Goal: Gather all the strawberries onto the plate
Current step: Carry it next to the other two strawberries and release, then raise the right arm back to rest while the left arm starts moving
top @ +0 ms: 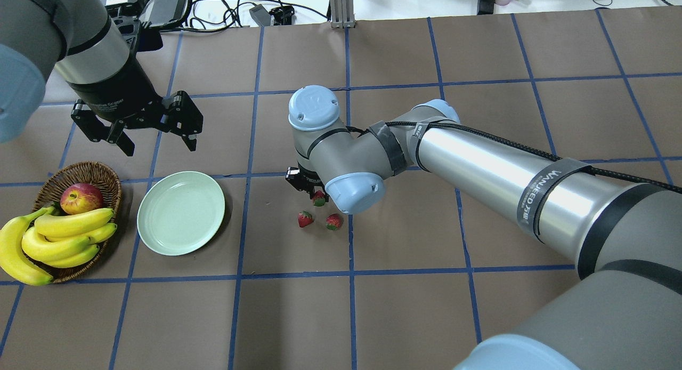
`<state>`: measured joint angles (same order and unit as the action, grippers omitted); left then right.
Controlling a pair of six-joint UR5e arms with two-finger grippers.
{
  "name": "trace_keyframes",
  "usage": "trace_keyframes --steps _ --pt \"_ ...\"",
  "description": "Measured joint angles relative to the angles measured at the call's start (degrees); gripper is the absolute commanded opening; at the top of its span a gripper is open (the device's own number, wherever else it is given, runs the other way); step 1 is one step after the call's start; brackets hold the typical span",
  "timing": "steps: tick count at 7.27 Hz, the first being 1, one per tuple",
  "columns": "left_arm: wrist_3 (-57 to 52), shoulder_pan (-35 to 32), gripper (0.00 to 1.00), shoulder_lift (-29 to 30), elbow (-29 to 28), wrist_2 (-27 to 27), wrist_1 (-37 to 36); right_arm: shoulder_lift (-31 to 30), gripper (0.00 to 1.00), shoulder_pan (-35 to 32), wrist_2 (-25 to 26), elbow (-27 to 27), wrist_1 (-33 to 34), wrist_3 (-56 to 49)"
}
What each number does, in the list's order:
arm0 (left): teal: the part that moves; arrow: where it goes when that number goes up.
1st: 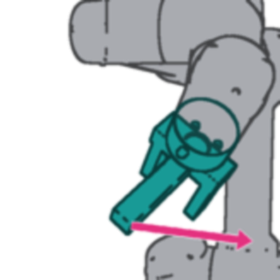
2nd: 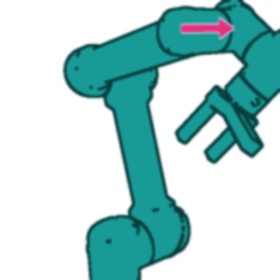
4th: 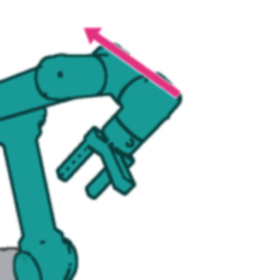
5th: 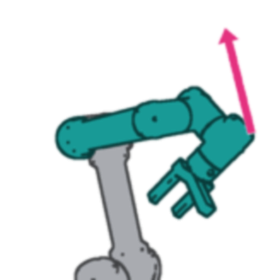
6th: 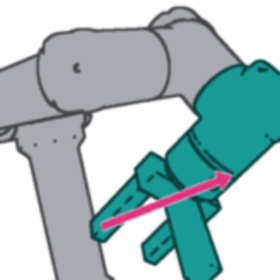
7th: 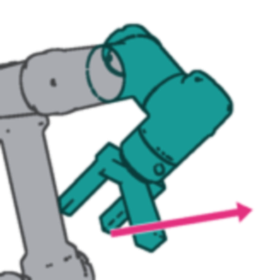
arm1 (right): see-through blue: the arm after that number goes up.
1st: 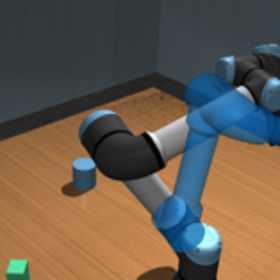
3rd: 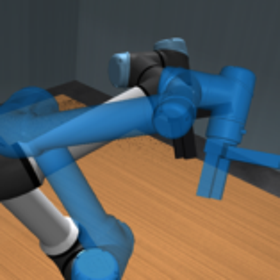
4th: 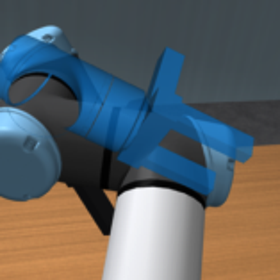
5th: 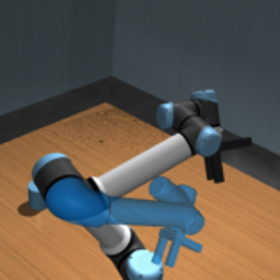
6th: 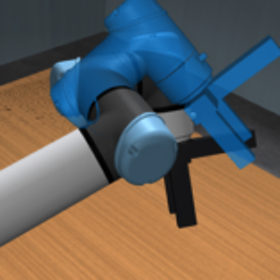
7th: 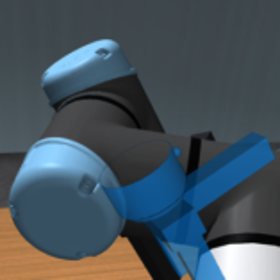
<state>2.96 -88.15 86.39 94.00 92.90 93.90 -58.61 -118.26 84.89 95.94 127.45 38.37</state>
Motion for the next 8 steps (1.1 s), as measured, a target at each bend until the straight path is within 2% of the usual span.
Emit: trace_keyframes --steps 1,3,5,8 --pt "0.02 -0.03 1.00 -0.01 -0.03 0.00 -0.02 0.18 1.00 -0.02 -0.02 0.05 0.33 0.03" --pt "-0.02 -0.03 1.00 -0.04 -0.04 0.00 -0.03 -2.24 1.00 0.18 0.60 0.29 -0.71 -1.37" --pt "-0.03 -0.02 1.00 -0.05 -0.04 0.00 -0.03 -9.61 1.00 2.83 2.53 0.67 -7.58 -8.28" --pt "0.01 -0.09 1.00 0.01 -0.03 -0.07 -0.15 -18.26 1.00 16.34 3.20 -2.33 -19.97 -25.15"
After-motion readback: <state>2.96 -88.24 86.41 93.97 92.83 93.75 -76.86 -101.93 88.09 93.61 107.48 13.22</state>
